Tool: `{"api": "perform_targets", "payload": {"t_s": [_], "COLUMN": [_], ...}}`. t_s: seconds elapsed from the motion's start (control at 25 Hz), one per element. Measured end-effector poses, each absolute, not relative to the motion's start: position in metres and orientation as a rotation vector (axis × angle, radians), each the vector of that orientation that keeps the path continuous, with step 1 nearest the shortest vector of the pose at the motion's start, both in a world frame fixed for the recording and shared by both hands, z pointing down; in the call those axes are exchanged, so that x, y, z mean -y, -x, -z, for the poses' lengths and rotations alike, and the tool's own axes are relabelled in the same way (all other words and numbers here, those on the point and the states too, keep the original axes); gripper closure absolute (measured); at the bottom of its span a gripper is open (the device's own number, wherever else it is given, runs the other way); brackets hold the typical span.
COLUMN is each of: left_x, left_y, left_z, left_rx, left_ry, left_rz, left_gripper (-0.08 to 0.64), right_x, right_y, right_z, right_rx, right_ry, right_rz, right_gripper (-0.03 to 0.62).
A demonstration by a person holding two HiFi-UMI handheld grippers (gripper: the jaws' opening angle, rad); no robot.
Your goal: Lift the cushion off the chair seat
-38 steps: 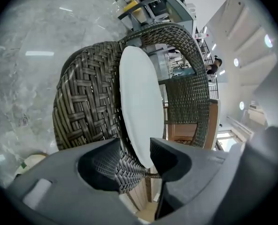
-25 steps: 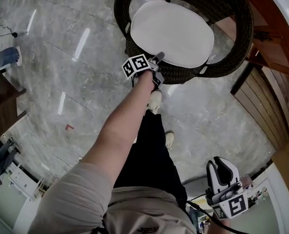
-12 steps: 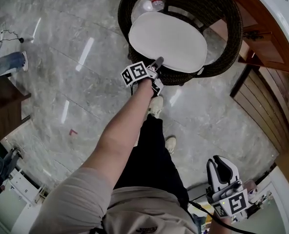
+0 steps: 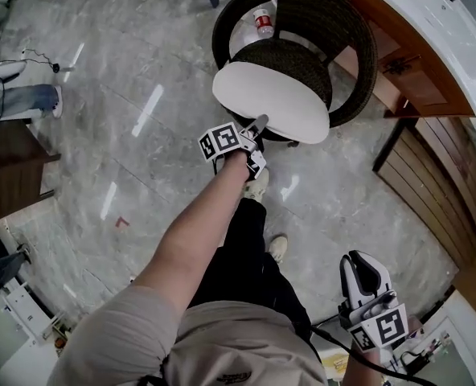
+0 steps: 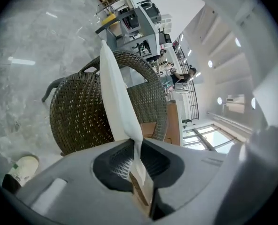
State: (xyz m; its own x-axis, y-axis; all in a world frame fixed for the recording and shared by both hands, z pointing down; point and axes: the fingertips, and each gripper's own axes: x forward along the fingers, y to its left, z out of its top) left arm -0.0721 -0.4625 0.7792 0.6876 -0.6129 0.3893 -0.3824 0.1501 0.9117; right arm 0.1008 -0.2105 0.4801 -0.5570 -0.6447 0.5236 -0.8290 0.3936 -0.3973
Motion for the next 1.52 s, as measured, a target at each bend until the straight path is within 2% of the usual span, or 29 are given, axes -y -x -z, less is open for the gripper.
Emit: {"api": "perform_targets", "payload": {"t_s": [0.84, 1.0, 1.12, 1.32, 1.52], "left_x": [0.196, 0.168, 0.153, 0.062, 0.017], "left_y": [0.110, 0.106, 0.105, 0.116, 0.111], "left_z": [-0.492, -0.444, -0.428, -0.405, -0.398], "left_rx": [0.840, 0.832, 0.837, 0.863, 0.870], "left_ry": [-1.622, -1.597, -1.587, -1.602, -1.577], "left_rz": [0.469, 0.535, 0.549, 0.537, 0.549], "left_gripper": [0.515, 0.515, 0.515, 0.515, 0.515], "right_x": [0.049, 0.055, 0.063, 0.004, -0.019], "right_y": [-0.118, -0.128, -0.135, -0.134, -0.134], "right_z": [-0.350, -0.328, -0.325, -0.310, -0.307], "right_rx": [2.625, 2.659, 2.680, 2.714, 2.739], "right_ry": [-1.301, -1.283, -1.272, -1.262, -1.226], "right_rz": [-0.479, -0.436, -0.421, -0.353, -0.335], "right_gripper": [0.546, 0.551, 0.557, 0.577, 0.578]}}
